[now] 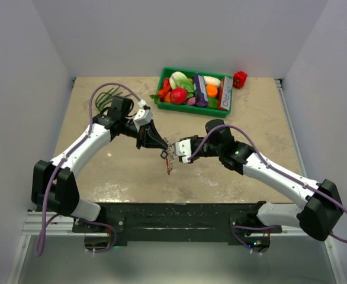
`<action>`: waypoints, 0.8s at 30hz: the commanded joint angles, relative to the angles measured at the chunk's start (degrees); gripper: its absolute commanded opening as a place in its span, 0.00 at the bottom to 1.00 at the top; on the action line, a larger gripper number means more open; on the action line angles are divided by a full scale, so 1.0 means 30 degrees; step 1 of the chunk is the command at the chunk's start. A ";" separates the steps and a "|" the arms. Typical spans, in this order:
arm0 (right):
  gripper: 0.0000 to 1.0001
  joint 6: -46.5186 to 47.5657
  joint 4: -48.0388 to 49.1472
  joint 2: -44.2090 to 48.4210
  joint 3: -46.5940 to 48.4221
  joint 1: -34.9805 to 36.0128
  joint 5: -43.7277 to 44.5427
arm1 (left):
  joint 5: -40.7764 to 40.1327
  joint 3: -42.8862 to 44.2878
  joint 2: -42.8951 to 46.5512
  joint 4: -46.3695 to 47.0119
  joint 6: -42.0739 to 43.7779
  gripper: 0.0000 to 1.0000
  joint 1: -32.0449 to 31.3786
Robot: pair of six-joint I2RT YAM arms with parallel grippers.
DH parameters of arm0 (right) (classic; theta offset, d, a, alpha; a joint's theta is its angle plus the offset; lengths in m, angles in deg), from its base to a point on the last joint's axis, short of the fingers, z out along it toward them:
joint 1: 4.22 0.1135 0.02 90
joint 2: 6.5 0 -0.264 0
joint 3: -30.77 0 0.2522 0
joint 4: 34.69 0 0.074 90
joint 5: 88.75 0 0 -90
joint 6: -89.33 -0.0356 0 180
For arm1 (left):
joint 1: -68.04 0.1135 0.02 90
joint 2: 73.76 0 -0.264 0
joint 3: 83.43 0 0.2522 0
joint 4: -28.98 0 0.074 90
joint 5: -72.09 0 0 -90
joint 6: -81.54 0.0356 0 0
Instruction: Remove the keys from the keyring
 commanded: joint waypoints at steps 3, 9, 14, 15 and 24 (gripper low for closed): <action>0.36 -0.0325 0.0017 -0.0162 0.1528 0.0190 -0.0522 | 0.4824 0.0082 -0.0378 0.0695 -0.0134 0.00 0.0005; 0.35 -0.0238 -0.0335 -0.0075 0.1822 0.0249 -0.0697 | 0.4824 -0.0006 -0.0437 0.0870 -0.0163 0.00 -0.0024; 0.32 -0.0032 -0.0803 -0.0016 0.1764 0.0249 -0.1343 | 0.4824 0.0169 -0.0233 0.0696 0.0099 0.00 -0.0024; 0.31 -0.0032 -0.0804 -0.0045 0.1735 0.0249 -0.1372 | 0.4824 0.0228 -0.0174 0.0086 0.0767 0.00 -0.0024; 0.27 -0.0032 -0.0979 -0.0221 0.1735 0.0278 -0.1812 | 0.4824 0.0580 0.0178 -0.1033 0.1916 0.00 -0.0024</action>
